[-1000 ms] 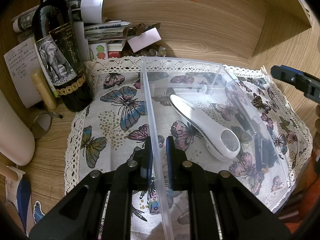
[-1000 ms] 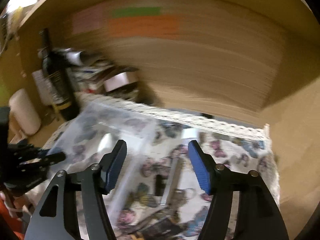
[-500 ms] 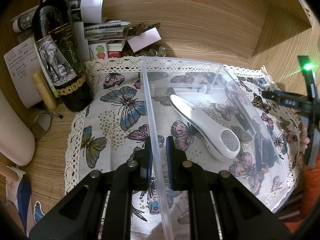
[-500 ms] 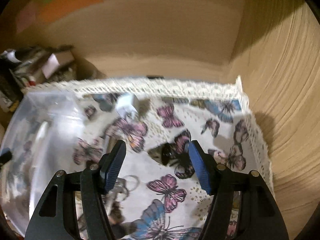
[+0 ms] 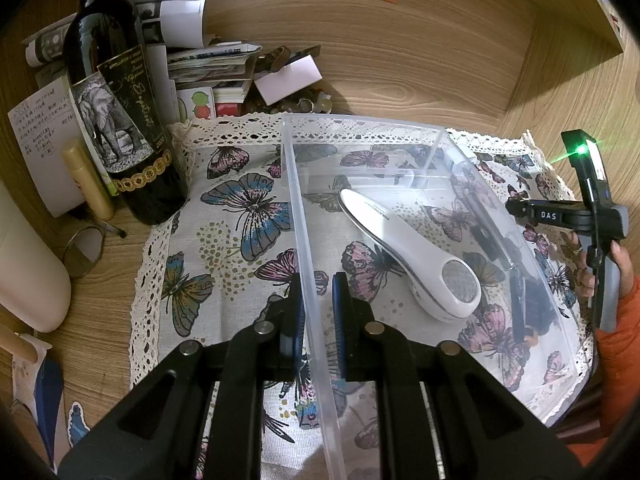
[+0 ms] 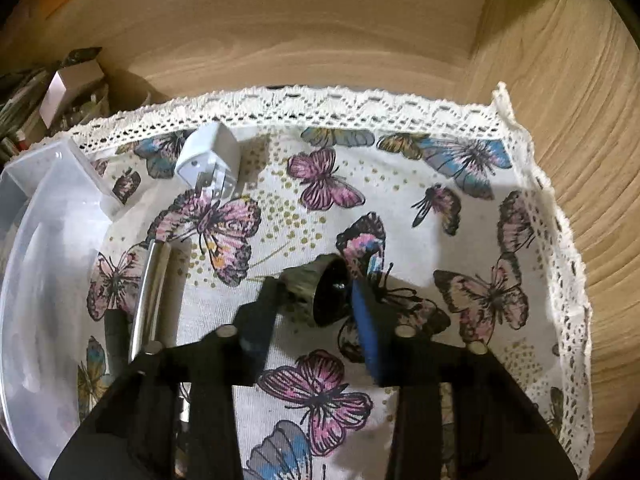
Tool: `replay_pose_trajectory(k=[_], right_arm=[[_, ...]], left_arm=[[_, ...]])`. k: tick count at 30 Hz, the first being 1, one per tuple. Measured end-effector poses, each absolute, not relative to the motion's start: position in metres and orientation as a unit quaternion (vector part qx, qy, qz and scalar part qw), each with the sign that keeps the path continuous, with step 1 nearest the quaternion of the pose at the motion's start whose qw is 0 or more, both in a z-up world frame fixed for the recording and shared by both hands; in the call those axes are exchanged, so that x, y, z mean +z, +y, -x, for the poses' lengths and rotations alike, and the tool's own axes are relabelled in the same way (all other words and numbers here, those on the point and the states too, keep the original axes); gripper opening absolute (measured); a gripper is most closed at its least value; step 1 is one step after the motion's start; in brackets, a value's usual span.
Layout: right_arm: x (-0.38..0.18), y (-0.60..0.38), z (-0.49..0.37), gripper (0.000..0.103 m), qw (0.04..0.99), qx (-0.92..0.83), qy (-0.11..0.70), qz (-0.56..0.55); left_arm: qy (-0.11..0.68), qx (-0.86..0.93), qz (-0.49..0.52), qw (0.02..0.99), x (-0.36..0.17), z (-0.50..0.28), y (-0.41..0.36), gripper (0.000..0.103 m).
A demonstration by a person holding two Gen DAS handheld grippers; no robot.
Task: Organize rigid objects
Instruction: 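Carry the black cone into the clear box and release it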
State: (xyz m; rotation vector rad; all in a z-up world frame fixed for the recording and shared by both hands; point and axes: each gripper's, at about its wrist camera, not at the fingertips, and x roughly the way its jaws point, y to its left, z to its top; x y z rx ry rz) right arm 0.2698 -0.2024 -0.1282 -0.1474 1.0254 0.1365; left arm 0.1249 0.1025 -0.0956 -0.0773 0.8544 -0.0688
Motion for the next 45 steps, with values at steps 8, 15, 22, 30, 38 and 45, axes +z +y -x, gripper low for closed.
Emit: replay_pose_trajectory(k=[8,15,22,30,38,45], right_arm=[[-0.105,-0.190,-0.252,0.032,0.881,0.071,0.461,0.082],[-0.067,-0.172,-0.226,0.032,0.899,0.104,0.415,0.092],[-0.033,-0.138,-0.206,0.032,0.912,0.151,0.365,0.111],[-0.021,-0.101,-0.185,0.032,0.908,0.213,0.336,0.133],[-0.040,-0.062,-0.183,0.032,0.887,0.253,0.352,0.160],[-0.062,-0.048,-0.192,0.032,0.869,0.260,0.384,0.171]], left_arm=[[0.414,-0.033,0.038,0.909,-0.095,-0.125,0.103,0.013],[0.414,-0.033,0.037,0.909,-0.095,-0.125,0.103,0.013],[0.414,-0.033,0.039,0.909,-0.095,-0.125,0.102,0.013],[0.414,-0.033,0.038,0.909,-0.095,-0.125,0.102,0.013],[0.414,-0.032,0.037,0.909,-0.095,-0.125,0.102,0.013],[0.413,-0.032,0.036,0.909,-0.095,-0.126,0.101,0.013]])
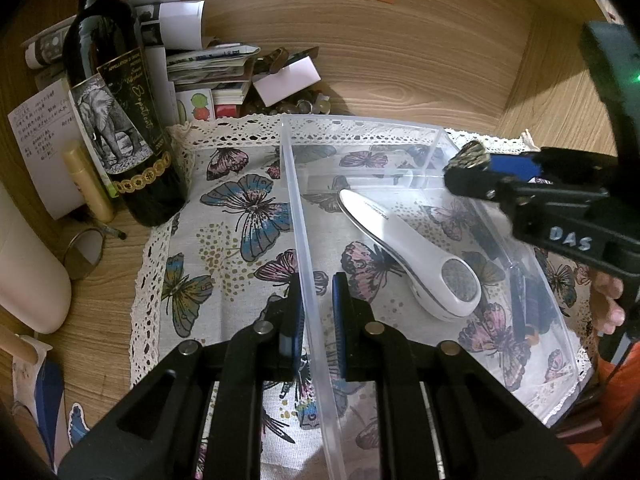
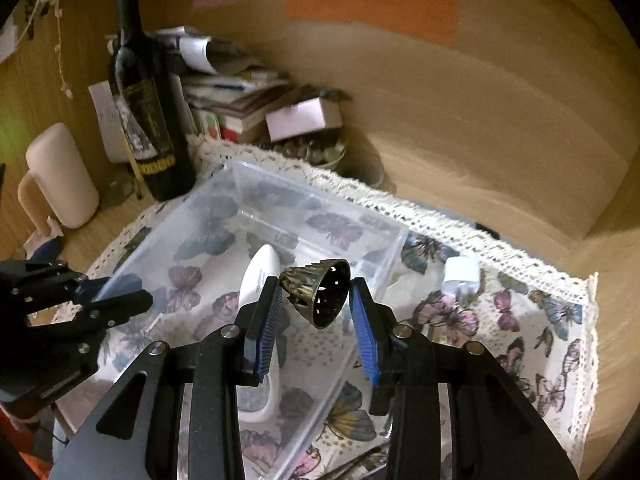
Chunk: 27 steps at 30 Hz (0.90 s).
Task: Organize rigid objects
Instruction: 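Carry the black cone into the clear box and release it, then grasp the white plug charger with the right tool and lift it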
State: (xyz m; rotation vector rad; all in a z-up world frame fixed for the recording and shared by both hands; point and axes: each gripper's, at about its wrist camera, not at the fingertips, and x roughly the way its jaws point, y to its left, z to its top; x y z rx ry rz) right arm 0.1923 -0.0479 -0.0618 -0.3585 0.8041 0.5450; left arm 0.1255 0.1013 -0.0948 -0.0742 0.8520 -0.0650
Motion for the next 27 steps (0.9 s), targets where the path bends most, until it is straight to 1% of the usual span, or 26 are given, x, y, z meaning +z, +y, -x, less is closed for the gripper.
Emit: replay_pose_trajectory(k=[10,12,14,23,27], right_arm=[[-0.078,-0.037,-0.196,0.032,0.853,0.263,0.407,0.193],[-0.076,-0.037,-0.195,0.034,0.851,0.266,0.408,0.195],[-0.073,-0.039,-0.194,0.039,0.853,0.267,0.405,0.192],[-0.046,-0.064,-0.194,0.042,0.876,0.247,0.379,0.167],[-0.034,-0.080,-0.200,0.045,0.889,0.225,0.367,0.153]], left_arm=[[0.413,-0.032,0.036,0.910,-0.095,-0.126,0.101,0.013],[0.413,-0.031,0.036,0.910,-0.095,-0.126,0.101,0.013],[0.413,-0.031,0.036,0.910,-0.095,-0.126,0.101,0.013],[0.413,-0.031,0.036,0.910,-0.095,-0.125,0.101,0.013],[0.413,-0.031,0.036,0.910,-0.095,-0.125,0.101,0.013]])
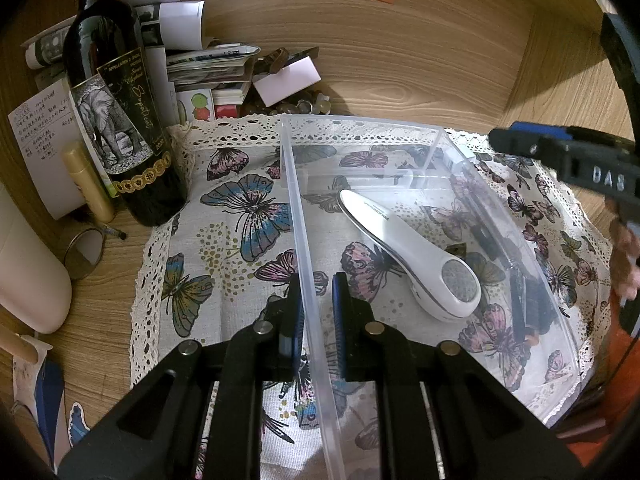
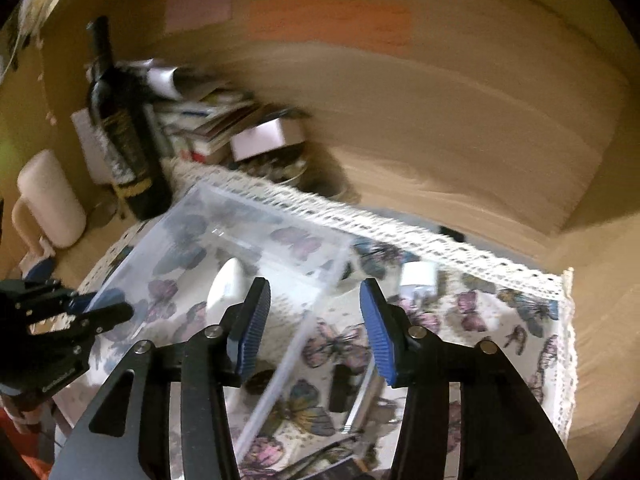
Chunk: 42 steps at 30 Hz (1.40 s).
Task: Organize rigid objects
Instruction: 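Grasp the white plug charger with the right tool and lift it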
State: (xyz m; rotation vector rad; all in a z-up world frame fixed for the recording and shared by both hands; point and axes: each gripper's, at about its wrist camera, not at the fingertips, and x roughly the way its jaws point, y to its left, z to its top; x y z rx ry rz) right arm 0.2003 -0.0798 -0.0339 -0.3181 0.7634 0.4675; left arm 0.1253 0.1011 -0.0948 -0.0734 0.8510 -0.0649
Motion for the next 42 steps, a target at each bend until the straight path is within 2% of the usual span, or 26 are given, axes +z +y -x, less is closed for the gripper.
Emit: replay_pose_trajectory(k=[8,30,31,32,42], right_arm=[[-0.030,-0.116,-0.230,0.046,0.902,0.168,0.379,0.119],[-0.109,-0.125,-0.326,0.045,0.862,0.125,0.478,0.115],[-0.111,-0.124,-0.329,0.045,0.859,0.125,0.482,0.115],[-0.114,-0.124,-0.331,0.038,0.859,0.123,0.484,0.115],[-0.088,-0.120,-0.310,0.037,0.871,0.139,0.455,0.120]], left_arm=[[0.413,-0.031,0.036,0.910,-0.095,-0.125,0.101,0.013],[0.411,-0.032,0.039,0.910,-0.095,-0.126,0.102,0.013],[0.411,-0.032,0.039,0.910,-0.095,-0.126,0.102,0.013],[0.411,-0.032,0.039,0.910,-0.095,-0.126,0.102,0.013],[0.411,-0.032,0.038,0.910,-0.095,-0.127,0.102,0.013]])
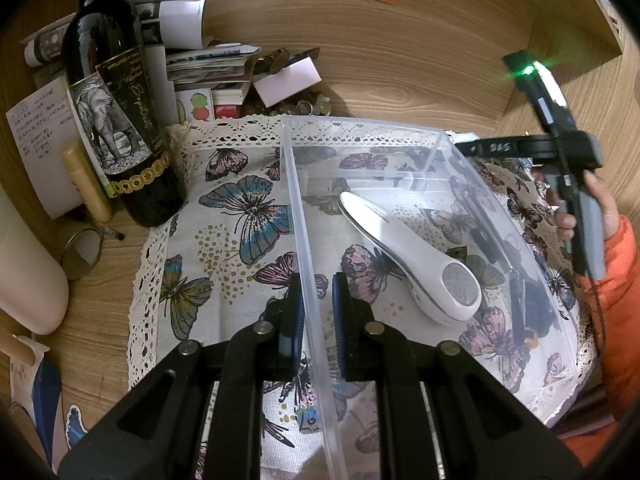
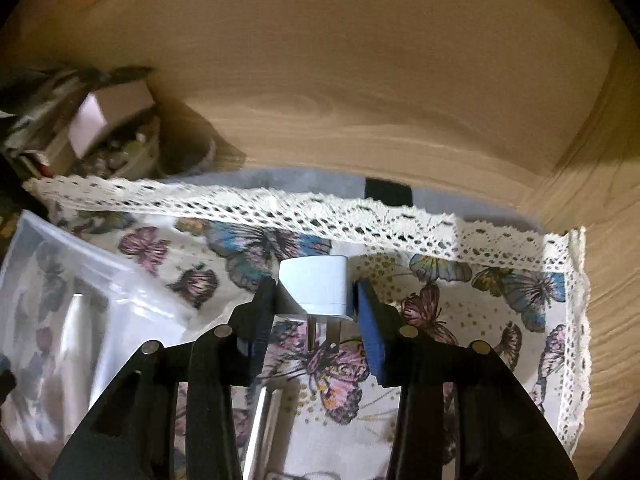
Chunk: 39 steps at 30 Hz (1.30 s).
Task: Organize rigid objects
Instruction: 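Grasp the white plug charger with the right tool and lift it, then lower the white plug into the clear box and open the right tool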
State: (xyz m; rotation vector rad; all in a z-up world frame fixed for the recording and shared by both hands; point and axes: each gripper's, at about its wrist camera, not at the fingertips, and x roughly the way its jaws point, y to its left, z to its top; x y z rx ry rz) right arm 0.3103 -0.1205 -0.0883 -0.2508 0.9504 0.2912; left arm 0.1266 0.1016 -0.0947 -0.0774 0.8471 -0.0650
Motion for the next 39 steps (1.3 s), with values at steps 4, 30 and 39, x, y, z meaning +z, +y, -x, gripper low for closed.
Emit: replay_pose_trajectory(k=[4,30,39], right_arm=[[-0.064,-0.118,-0.292,0.037,0.881,0.163,0.428,0.117],[-0.034,-0.049,-0.202,0.037,0.870,0.291,0.359,0.174],[-0.064,-0.035,-0.209,0.037,0.850,0.279,0.395,0.209]], left_arm=[[0.410,-0.031,0.036,0.911,-0.095,-0.127,0.101,0.013],[0.409,-0.030,0.036,0.911,-0.096,-0.128,0.101,0.013],[0.409,-0.030,0.035,0.911,-0.096,-0.128,0.101,0.013]])
